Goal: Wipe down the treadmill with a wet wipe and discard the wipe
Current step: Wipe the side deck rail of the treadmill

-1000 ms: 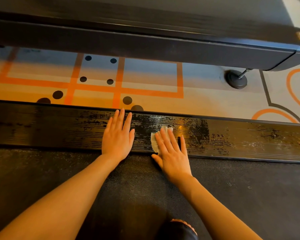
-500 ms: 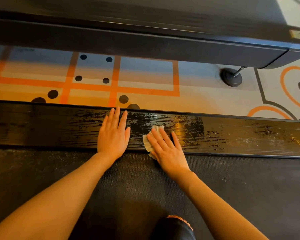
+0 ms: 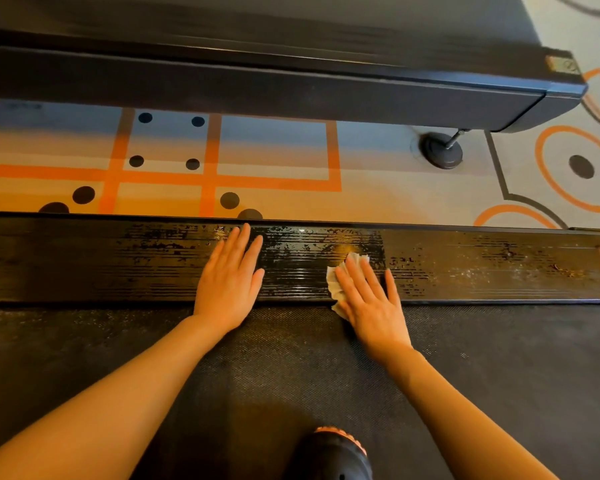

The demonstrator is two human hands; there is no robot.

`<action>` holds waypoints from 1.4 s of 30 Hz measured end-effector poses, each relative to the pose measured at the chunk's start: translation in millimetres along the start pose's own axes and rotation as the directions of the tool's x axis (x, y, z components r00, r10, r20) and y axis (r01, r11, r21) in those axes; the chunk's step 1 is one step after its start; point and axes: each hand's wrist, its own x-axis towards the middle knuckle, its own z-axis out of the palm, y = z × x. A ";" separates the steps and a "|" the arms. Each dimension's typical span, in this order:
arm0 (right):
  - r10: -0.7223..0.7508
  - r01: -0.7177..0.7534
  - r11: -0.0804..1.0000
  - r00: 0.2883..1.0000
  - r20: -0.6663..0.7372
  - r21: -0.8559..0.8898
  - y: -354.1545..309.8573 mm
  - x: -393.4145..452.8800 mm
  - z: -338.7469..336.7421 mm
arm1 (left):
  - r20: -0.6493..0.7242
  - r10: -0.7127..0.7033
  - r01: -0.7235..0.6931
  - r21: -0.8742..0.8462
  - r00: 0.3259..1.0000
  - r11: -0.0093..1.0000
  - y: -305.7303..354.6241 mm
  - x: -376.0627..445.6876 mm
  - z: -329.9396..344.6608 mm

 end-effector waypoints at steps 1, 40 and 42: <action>-0.010 0.010 1.000 1.000 0.003 0.003 -0.7 1.6 -0.7 | 0.006 0.000 0.000 -0.012 1.000 1.000 9.3 1.2 3.3; 0.268 -0.281 0.916 0.960 0.083 0.288 32.9 -7.5 -15.1 | -0.005 0.185 -0.182 0.138 0.983 0.974 97.2 35.5 32.5; 0.271 -0.284 0.924 0.959 0.084 0.257 41.6 12.1 -19.9 | -0.014 0.185 -0.182 0.135 0.983 0.974 96.9 36.3 32.2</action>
